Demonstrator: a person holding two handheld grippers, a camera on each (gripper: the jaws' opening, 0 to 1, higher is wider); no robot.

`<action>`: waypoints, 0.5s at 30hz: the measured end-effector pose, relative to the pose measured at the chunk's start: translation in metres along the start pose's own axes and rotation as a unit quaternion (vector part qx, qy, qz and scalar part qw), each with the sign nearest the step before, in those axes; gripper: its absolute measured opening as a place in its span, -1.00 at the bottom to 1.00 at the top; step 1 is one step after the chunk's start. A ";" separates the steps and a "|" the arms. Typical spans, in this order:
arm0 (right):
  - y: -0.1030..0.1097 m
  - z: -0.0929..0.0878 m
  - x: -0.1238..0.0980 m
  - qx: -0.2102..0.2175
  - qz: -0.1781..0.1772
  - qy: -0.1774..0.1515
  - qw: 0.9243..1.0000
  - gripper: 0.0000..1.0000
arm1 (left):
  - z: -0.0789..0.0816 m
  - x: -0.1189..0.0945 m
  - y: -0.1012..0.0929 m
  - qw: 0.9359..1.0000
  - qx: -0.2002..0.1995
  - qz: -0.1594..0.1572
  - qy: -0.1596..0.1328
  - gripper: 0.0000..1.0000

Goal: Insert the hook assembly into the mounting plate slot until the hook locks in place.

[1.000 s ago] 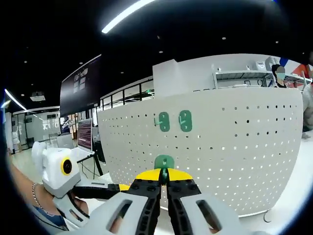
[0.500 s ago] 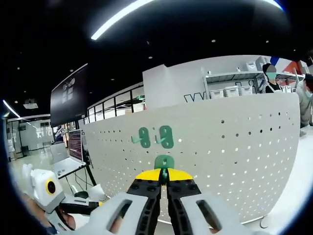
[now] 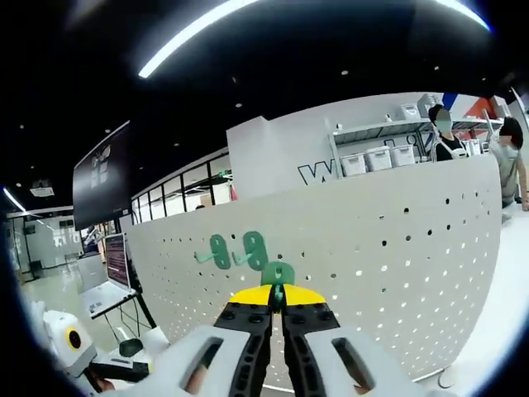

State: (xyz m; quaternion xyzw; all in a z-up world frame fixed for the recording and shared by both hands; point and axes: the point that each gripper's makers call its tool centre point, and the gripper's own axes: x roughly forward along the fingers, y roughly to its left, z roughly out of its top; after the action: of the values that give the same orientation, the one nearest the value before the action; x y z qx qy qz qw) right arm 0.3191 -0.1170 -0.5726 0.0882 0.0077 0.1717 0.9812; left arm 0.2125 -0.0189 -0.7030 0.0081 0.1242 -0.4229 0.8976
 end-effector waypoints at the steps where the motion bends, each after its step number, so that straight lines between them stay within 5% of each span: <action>1: -0.001 0.001 0.001 0.000 -0.001 -0.001 1.000 -1.00 | -0.001 0.000 0.000 1.000 -0.001 0.000 0.002 0.48; 15: -0.013 0.022 0.016 -0.018 -0.018 -0.021 0.999 -1.00 | -0.022 -0.010 -0.006 1.000 -0.001 -0.003 0.026 0.47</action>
State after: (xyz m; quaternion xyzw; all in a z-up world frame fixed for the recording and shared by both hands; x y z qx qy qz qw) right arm 0.3396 -0.1272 -0.5526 0.0742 -0.0142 0.1528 0.9854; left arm 0.1975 -0.0125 -0.7214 0.0176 0.1478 -0.4248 0.8929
